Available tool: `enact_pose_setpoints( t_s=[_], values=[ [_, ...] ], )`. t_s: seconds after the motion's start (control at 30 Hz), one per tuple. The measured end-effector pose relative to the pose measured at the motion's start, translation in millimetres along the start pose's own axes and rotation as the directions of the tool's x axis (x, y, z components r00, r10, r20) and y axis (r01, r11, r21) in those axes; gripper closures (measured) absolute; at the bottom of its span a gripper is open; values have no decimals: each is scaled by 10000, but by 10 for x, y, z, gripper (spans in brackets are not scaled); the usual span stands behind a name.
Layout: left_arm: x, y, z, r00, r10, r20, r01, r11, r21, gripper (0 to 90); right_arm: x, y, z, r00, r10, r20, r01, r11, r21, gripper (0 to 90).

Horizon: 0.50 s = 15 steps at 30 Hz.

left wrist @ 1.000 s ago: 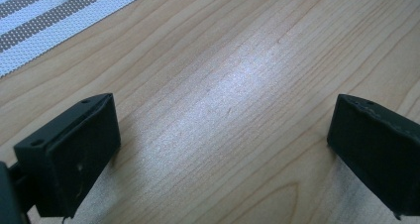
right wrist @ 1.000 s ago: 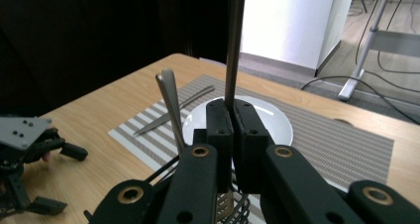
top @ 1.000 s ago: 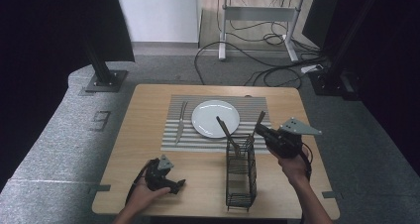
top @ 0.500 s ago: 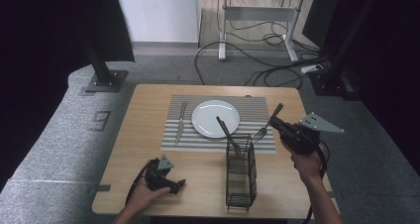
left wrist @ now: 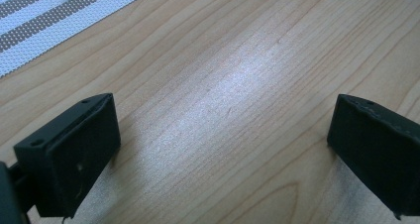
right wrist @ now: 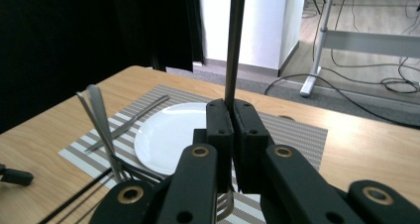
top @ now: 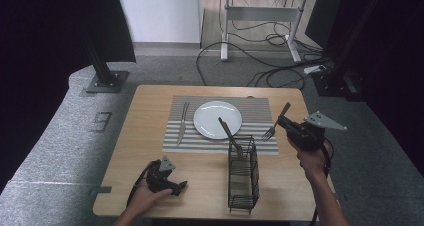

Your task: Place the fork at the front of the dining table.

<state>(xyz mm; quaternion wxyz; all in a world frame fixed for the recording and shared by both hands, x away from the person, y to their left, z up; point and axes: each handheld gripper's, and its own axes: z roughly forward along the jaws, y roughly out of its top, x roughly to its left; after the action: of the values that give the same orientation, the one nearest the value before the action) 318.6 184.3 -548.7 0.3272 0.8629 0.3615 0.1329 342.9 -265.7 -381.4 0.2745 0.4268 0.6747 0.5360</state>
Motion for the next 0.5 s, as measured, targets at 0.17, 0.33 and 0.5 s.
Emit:
enact_pose_setpoints(
  t_s=[0.17,0.33,0.5],
  values=[
    [0,0,0,10000,-2,2,2,10000,0,0,-75,-122,102,9997,227,97,-229,9995,194,866],
    [0,0,0,10000,3,-1,-3,10000,1,0,-128,-229,182,9991,406,132,-411,9985,369,866],
    [1,0,0,10000,4,2,-4,10000,6,0,-144,-280,223,9991,405,145,-411,9980,484,866]
  ],
)
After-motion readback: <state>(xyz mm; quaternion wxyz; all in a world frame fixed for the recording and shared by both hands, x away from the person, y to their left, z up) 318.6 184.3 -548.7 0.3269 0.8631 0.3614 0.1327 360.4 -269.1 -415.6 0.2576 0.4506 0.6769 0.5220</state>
